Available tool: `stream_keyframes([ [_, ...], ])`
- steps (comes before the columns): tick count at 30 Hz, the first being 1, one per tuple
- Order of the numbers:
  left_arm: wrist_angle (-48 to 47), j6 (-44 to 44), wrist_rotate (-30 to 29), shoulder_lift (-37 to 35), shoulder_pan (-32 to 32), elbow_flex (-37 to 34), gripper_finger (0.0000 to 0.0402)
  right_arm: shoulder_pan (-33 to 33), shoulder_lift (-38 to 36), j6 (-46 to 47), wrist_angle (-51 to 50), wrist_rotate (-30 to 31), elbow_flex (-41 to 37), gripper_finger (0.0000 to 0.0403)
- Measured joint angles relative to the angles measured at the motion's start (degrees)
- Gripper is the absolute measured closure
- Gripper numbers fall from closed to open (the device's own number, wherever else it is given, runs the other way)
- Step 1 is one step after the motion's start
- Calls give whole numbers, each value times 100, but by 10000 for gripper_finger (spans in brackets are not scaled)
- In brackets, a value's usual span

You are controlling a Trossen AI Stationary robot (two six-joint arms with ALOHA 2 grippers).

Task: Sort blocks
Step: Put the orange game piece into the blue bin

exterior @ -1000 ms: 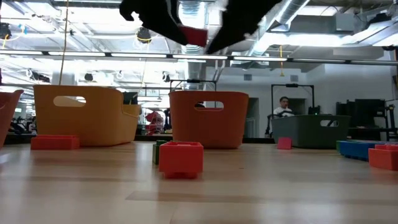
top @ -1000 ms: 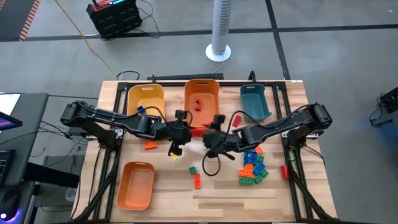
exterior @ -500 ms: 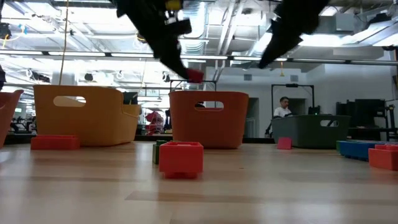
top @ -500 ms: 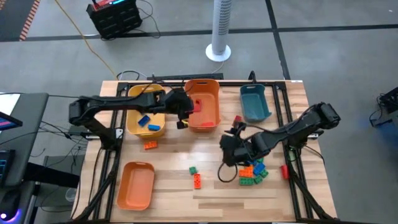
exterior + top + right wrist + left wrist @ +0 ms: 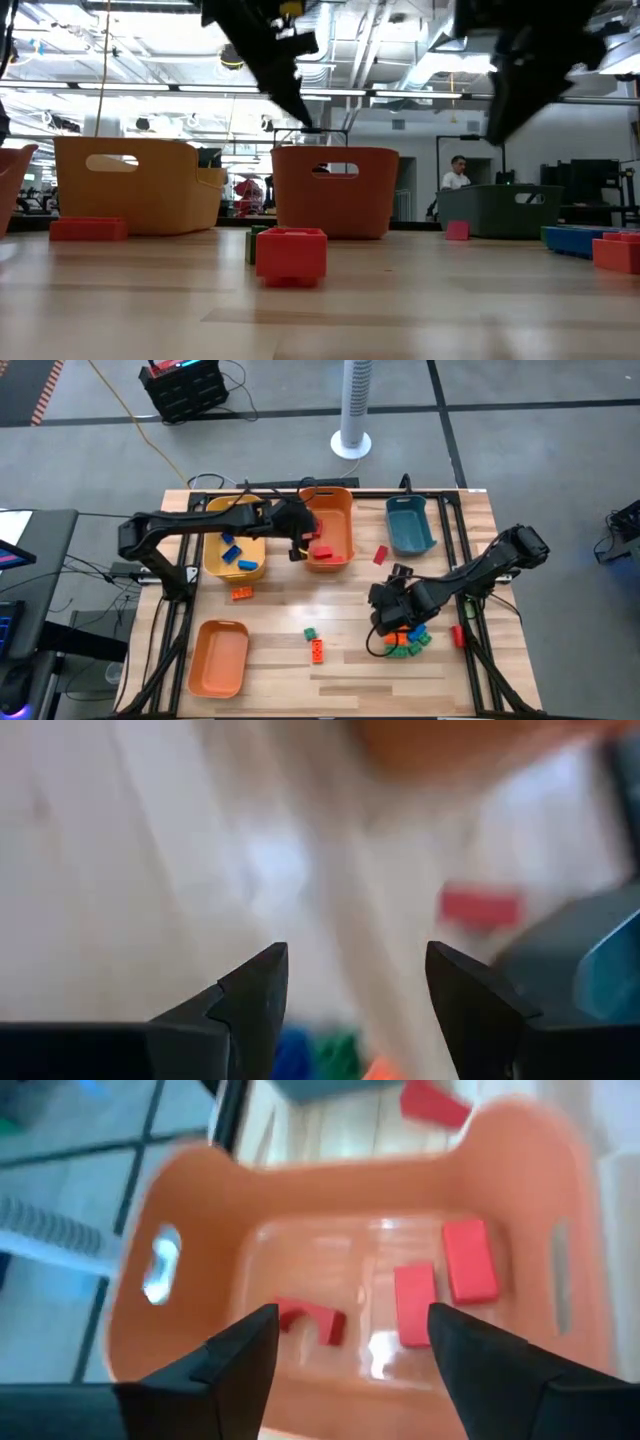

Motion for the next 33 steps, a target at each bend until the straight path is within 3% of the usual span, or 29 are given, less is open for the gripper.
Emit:
stream_keyframes([
  [3,-275,-6,-5,6,-219,338,150,88,44,211,-291,-546,-10,154],
  [10,-620,-289,-132,16,-889,470,151,191,-183,1123,-497,-998,-472,154],
  [17,-709,-605,-578,8,-1780,470,151,-54,-360,1944,384,-1397,-1342,154],
  [21,-743,-500,-1213,6,-2478,470,151,-1,-380,1993,264,-1417,-1421,154],
  [26,-1074,-649,-1482,6,-3118,468,151,71,-663,2038,184,-1382,-1419,154],
  [33,-1069,-427,-1798,-149,-3239,130,151,-266,-1380,1579,8,-610,-1419,154],
])
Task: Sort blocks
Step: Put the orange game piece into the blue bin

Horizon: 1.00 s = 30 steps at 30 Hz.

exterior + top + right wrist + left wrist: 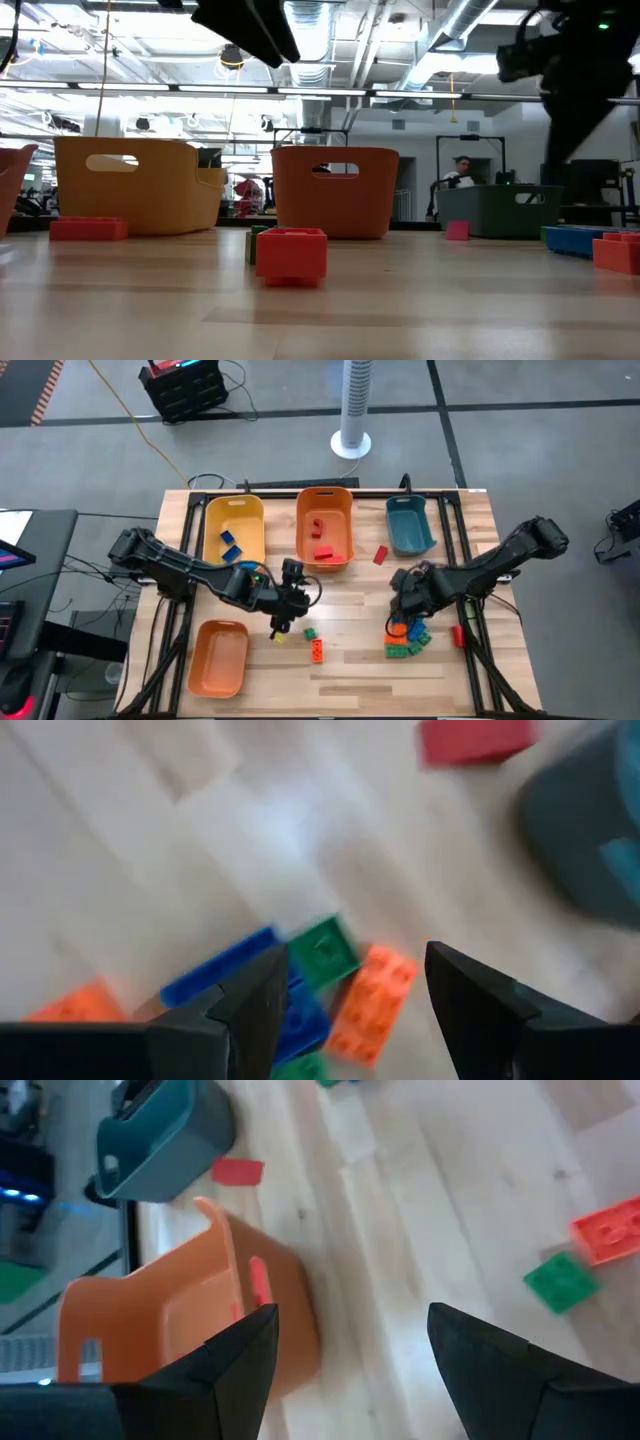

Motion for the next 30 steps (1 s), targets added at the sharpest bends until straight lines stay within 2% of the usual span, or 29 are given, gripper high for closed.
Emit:
stream_keyframes([
  [5,378,140,4,-548,256,-584,151,-241,-633,-397,-114,52,-16,154],
  [11,1017,175,-3,-1555,518,-1463,159,-416,-1535,-538,-250,204,-521,154],
  [16,2810,931,-49,-2277,1176,-2530,161,-1079,-2207,-1211,7,805,-730,154],
  [18,3618,1363,-24,-2390,1553,-2890,162,-1418,-2418,-1923,585,951,-723,154],
  [20,4327,1798,284,-2389,2013,-3100,162,-1824,-2581,-2864,1311,913,-719,154],
  [23,4933,2282,1151,-2254,2764,-3080,162,-2578,-2696,-4210,2421,481,-683,154],
  [25,5222,2348,1682,-2133,3149,-2971,162,-3172,-2677,-4499,2815,114,-610,154],
  [27,5542,1960,2046,-1943,3465,-2795,162,-3822,-2589,-4462,2933,-335,-559,154],
  [30,5416,779,2108,-1744,3821,-2424,162,-4745,-2410,-3975,2672,-1254,-471,154],
])
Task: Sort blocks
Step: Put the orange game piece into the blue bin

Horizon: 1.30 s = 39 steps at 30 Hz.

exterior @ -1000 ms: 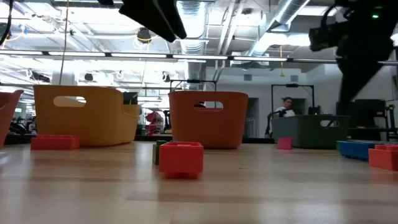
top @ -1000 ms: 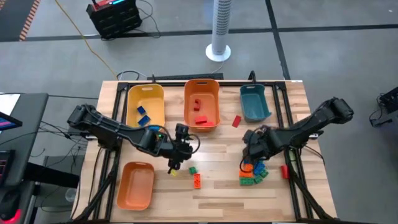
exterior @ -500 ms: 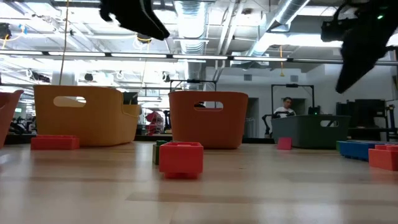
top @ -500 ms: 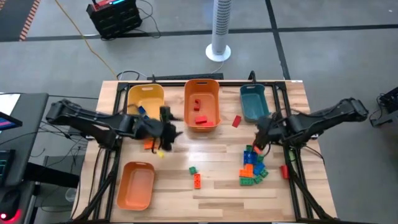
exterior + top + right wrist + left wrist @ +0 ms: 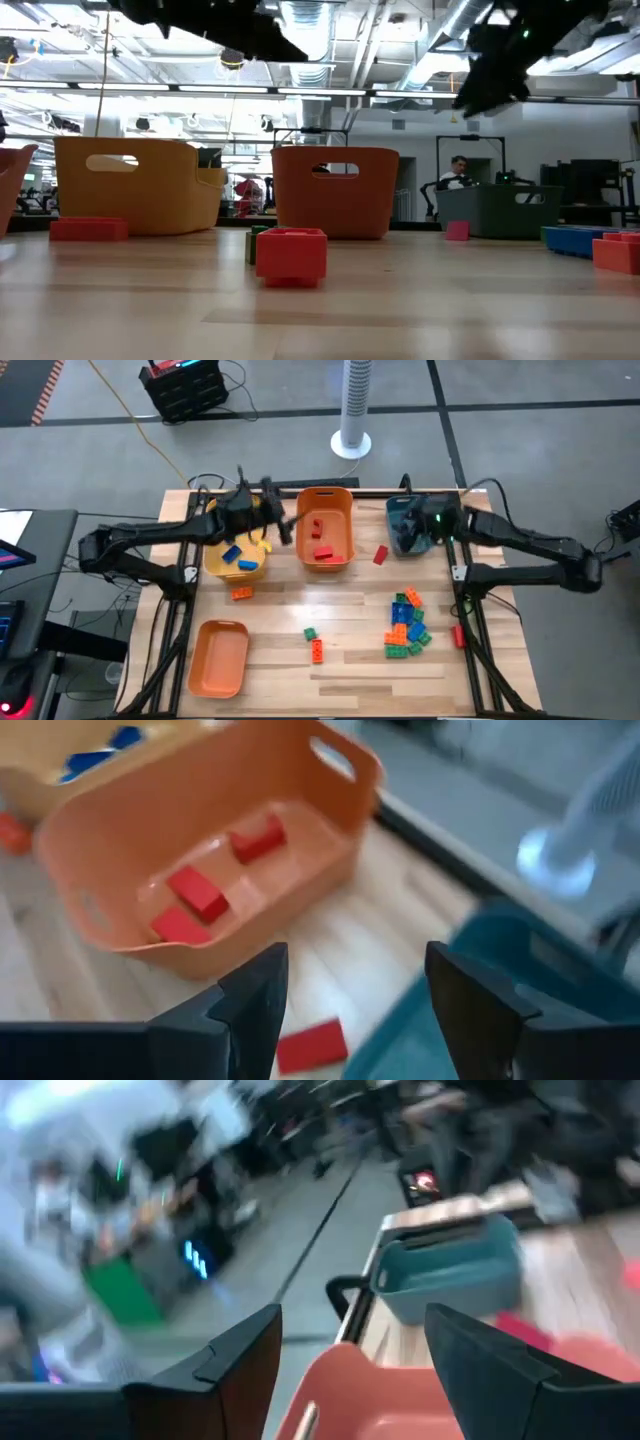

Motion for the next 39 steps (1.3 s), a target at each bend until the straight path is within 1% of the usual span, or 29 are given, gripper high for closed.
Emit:
stream_keyframes([
  [1,-207,-418,-11,45,92,168,162,-258,46,191,-180,-332,61,154],
  [3,-922,-1318,-1,92,236,493,162,-650,114,527,-627,-841,229,154],
  [6,-2086,-2408,55,208,331,1065,162,-831,211,649,-1100,-1409,535,154],
  [8,-2676,-2761,65,203,356,1364,162,-758,238,570,-1290,-1500,766,154],
  [11,-3056,-2968,81,256,366,1779,162,-614,346,539,-1657,-1593,1030,154],
  [13,-3337,-3162,103,290,402,1967,162,-420,420,508,-1962,-1603,1051,154],
  [15,-3380,-3317,172,363,440,2160,162,-131,539,500,-2062,-1606,995,154],
  [19,-3563,-3454,308,380,597,2370,162,415,776,792,-2134,-1781,721,154],
  [23,-3617,-3630,395,341,621,2384,162,898,788,1616,-2279,-1866,303,154],
  [26,-3793,-3758,832,302,668,2385,162,1256,648,2412,-2269,-1958,-100,154],
  [29,-4070,-3817,1209,313,757,2384,162,1503,547,3274,-2514,-2479,-546,154],
  [31,-4133,-3669,1268,315,769,2384,162,1725,525,3790,-2643,-2885,-744,154],
  [33,-4138,-3352,1319,308,767,2384,162,1995,512,4195,-2734,-3103,-779,154],
  [36,-4188,-2949,1365,270,774,2384,162,2343,540,4646,-2795,-3279,-779,154],
  [39,-4192,-2662,1562,246,798,2384,162,2618,563,5096,-2615,-3369,-779,154],
])
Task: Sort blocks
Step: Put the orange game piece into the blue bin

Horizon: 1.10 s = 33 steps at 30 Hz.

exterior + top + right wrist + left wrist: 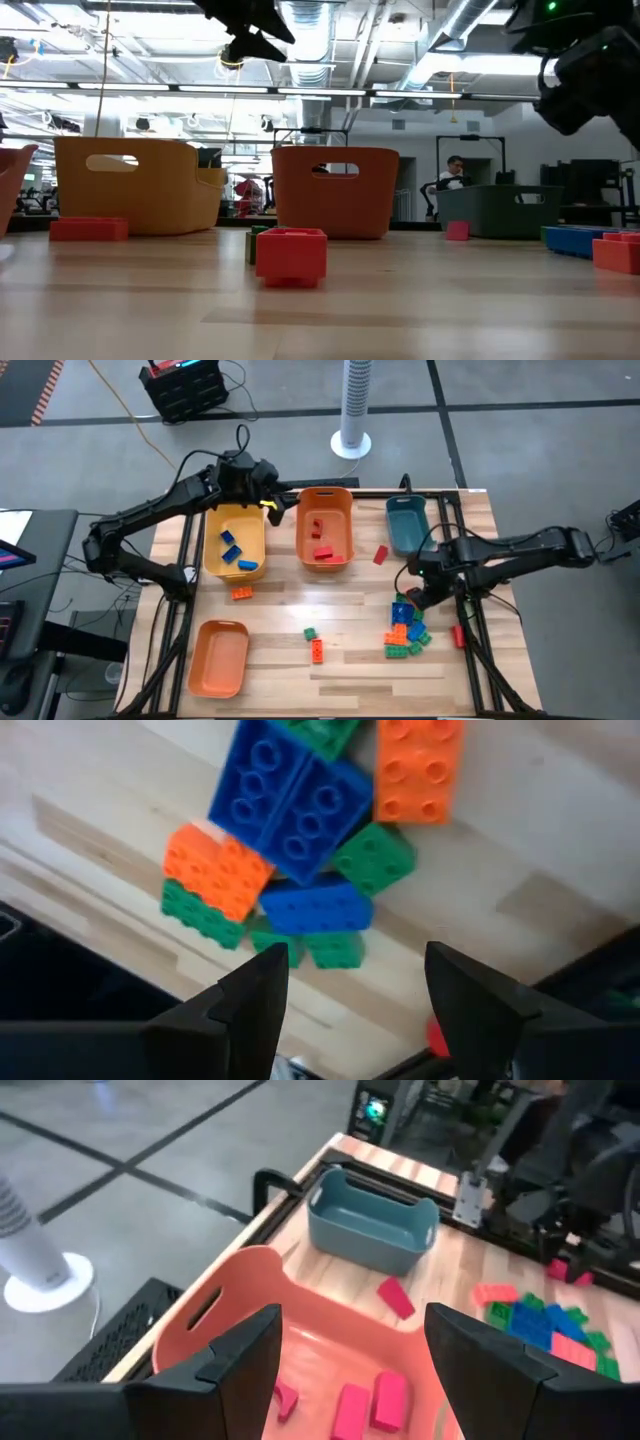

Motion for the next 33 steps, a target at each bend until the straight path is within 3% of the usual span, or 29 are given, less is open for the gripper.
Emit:
stream_keyframes([
  [2,-117,160,85,-14,11,0,162,149,0,376,179,105,0,154],
  [5,-262,354,100,-56,4,0,162,317,3,868,373,842,0,154],
  [10,-498,600,225,-208,4,-2,162,435,386,920,213,1847,-4,154],
  [20,-631,640,236,-566,6,-2,162,283,1390,397,506,2142,-4,154],
  [33,-761,613,227,-735,6,-2,162,152,1541,94,1109,2267,-289,154],
])
